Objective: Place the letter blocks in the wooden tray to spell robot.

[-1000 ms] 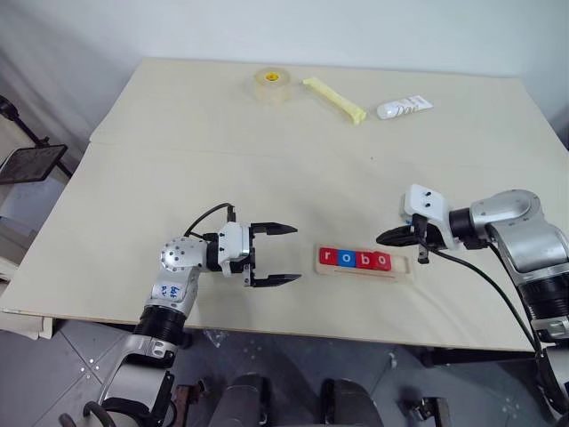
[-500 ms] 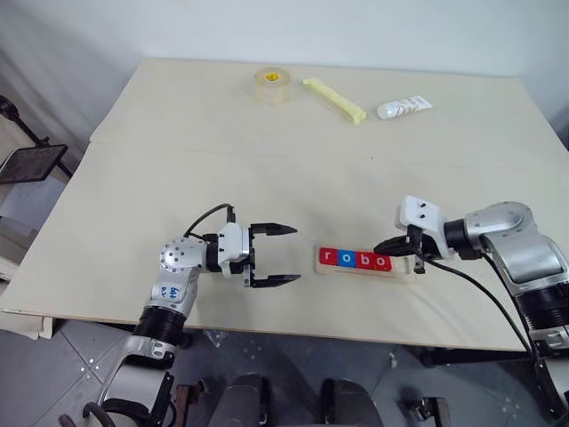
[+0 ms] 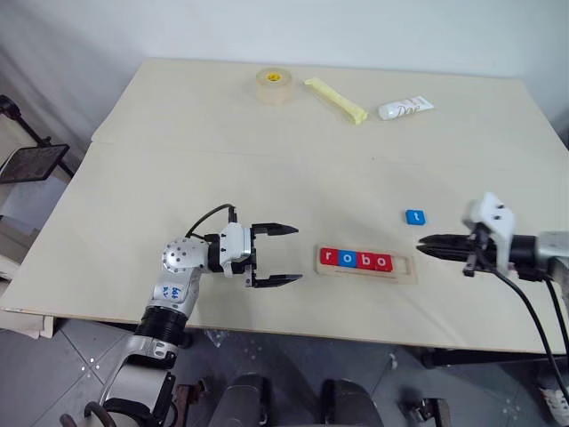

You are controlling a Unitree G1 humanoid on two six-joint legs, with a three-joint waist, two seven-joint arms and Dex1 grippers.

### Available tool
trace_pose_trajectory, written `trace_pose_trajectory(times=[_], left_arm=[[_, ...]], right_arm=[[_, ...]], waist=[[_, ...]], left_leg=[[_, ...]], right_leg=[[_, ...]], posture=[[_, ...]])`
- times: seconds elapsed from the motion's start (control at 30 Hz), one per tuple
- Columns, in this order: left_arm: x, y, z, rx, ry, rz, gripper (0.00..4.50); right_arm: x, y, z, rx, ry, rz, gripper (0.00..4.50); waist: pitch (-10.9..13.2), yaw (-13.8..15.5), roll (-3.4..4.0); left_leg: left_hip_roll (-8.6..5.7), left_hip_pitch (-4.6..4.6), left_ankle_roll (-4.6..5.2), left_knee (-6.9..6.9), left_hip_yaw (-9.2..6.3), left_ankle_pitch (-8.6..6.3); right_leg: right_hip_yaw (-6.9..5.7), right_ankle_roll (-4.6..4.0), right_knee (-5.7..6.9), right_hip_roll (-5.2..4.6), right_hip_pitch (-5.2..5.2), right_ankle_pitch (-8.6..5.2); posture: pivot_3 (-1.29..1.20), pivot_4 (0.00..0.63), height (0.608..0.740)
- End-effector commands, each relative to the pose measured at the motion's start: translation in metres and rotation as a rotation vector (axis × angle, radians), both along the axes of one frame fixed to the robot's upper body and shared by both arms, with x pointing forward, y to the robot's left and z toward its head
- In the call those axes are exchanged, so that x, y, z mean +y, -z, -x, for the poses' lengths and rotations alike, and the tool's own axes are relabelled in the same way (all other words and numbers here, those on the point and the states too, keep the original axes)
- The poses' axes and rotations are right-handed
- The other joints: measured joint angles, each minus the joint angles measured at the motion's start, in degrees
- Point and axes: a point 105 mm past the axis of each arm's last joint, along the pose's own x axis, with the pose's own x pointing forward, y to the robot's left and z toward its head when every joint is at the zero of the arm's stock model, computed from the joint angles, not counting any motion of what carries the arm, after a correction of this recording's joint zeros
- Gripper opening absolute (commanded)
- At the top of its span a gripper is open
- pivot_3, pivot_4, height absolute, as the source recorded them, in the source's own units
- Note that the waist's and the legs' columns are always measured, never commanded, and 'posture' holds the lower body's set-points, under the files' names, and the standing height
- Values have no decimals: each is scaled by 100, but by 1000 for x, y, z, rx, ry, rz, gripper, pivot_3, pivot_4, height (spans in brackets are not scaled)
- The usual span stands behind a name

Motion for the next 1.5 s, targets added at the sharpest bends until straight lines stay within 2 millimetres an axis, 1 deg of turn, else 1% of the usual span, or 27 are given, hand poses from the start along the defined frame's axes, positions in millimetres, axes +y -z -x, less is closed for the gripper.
trace_pose_trajectory(times=[0.03, 0.1, 0.2, 0.23, 0.27, 0.3, 0.4, 0.5, 0.6, 0.67, 0.8, 0.9, 0.97, 1.03, 1.1, 1.17, 1.23, 1.3, 1.5], left_arm=[[-3, -4, 2, -23, 10, 8, 4500], [-3, -4, 2, -22, 11, 9, 4500], [-3, -5, 1, -18, 12, 9, 4500], [-3, -5, 1, -18, 12, 9, 4500], [-2, -5, 1, -18, 10, 9, 4500], [-1, -5, 1, -17, 8, 8, 4500], [0, -5, 1, -15, 4, 5, 4500], [1, -5, 1, -14, 2, 3, 4500], [2, -5, 0, -13, 1, 2, 4500], [2, -5, -1, -13, 2, 0, 4500], [1, -6, -3, -17, 1, 0, 4500], [-1, -7, -4, -19, 2, 2, 4500], [-1, -7, -4, -20, 3, 4, 4500], [-2, -6, -3, -20, 8, 3, 4500], [-3, -6, -3, -20, 9, 5, 4500], [-3, -6, -2, -22, 9, 5, 4500], [-3, -6, -2, -23, 8, 4, 4500], [-3, -6, -2, -24, 6, 6, 4500], [-3, -6, -1, -24, 0, 11, 4500]], right_arm=[[-13, -17, 5, -97, 59, -26, 1963], [-19, -16, 10, -101, 73, -32, 2632], [-42, -19, 32, -120, 140, -95, 3669], [-45, -19, 38, -122, 147, -107, 3983], [-49, -19, 44, -122, 162, -112, 4287], [-52, -18, 52, -115, 173, -116, 4462], [-60, -16, 71, -101, 211, -127, 4462], [-61, -16, 79, -99, 232, -135, 4462], [-60, -15, 82, -98, 244, -142, 4462], [-57, -14, 80, -99, 248, -148, 4462], [-48, -10, 60, -102, 278, -171, 4462], [-38, -2, 39, -95, 298, -184, 4462], [-35, 1, 28, -93, 317, -184, 4462], [-31, 2, 10, -111, 342, -201, 4462], [-23, 3, -14, -132, 372, -229, 4462], [-18, 3, -30, -144, 389, -241, 4462], [-18, 7, -47, -155, 439, -228, 4462], [-17, 13, -60, -158, 467, -227, 4462], [-11, 25, -86, -161, 538, -256, 4462]], waist=[[0, -2, 0], [0, -4, 0], [0, 20, 0], [0, 52, 0], [0, 54, 0], [0, 58, 0], [0, 62, 0], [0, 41, 0], [0, -1, 0], [0, -8, 0], [0, -11, 0], [0, -9, 1], [0, -9, 1], [0, -10, 1], [0, -17, 0], [-2, -20, 4], [-2, -16, 4], [-2, -5, 4], [-2, -35, 4]], left_leg=[[0, 0, 0, 0, 2, 0], [1, 2, 0, 0, 3, 0], [2, 1, 0, -2, 2, 0], [1, 1, 0, -3, -1, 0], [-2, 1, 1, -3, -2, 0], [-3, 1, 2, -4, 0, -1], [-2, 4, 2, -4, 2, -1], [-1, 5, 2, -4, 4, -1], [3, 8, 0, -4, 6, 0], [4, 10, 0, -4, 6, 0], [5, 11, -1, -4, 7, 0], [5, 12, -1, -4, 6, 1], [4, 10, -2, -4, 6, 1], [3, 10, -1, -3, 6, 1], [0, 10, 0, -2, 7, 2], [1, 8, -1, -2, 9, 2], [4, 8, -2, -4, 5, 3], [1, 5, -2, -5, 4, 3], [-2, 1, -2, -6, 0, 3]], right_leg=[[1, 0, -1, 0, 0, 0], [1, 0, -1, 0, 0, 0], [0, 0, 0, 1, 0, 0], [-2, 0, 1, 1, 1, 0], [-1, 0, -1, -1, 1, 0], [1, 1, -3, -1, 2, 0], [3, 2, -12, 0, 8, 1], [6, 2, -14, 0, 10, 1], [7, 2, -13, 2, 10, 1], [8, 2, -13, 3, 11, 1], [9, 1, -12, 3, 11, 1], [8, 2, -10, 3, 10, 1], [9, 2, -10, 2, 8, 1], [8, 1, -7, 2, 8, 1], [9, 1, -7, 0, 8, 1], [9, 2, -7, 1, 3, 1], [4, 1, 3, 3, 0, 1], [3, 1, 4, 2, -3, 1], [1, 1, 5, 1, -5, 1]], posture=[[0, 150, 740], [0, 150, 740], [0, 150, 740], [0, 150, 740], [0, 150, 740], [0, 150, 740], [0, 150, 740], [0, 150, 740], [0, 150, 740], [0, 150, 740], [0, 150, 740], [0, 150, 740], [0, 150, 740], [0, 150, 740], [0, 150, 740], [0, 150, 740], [0, 150, 740], [0, 150, 740], [0, 150, 740]])
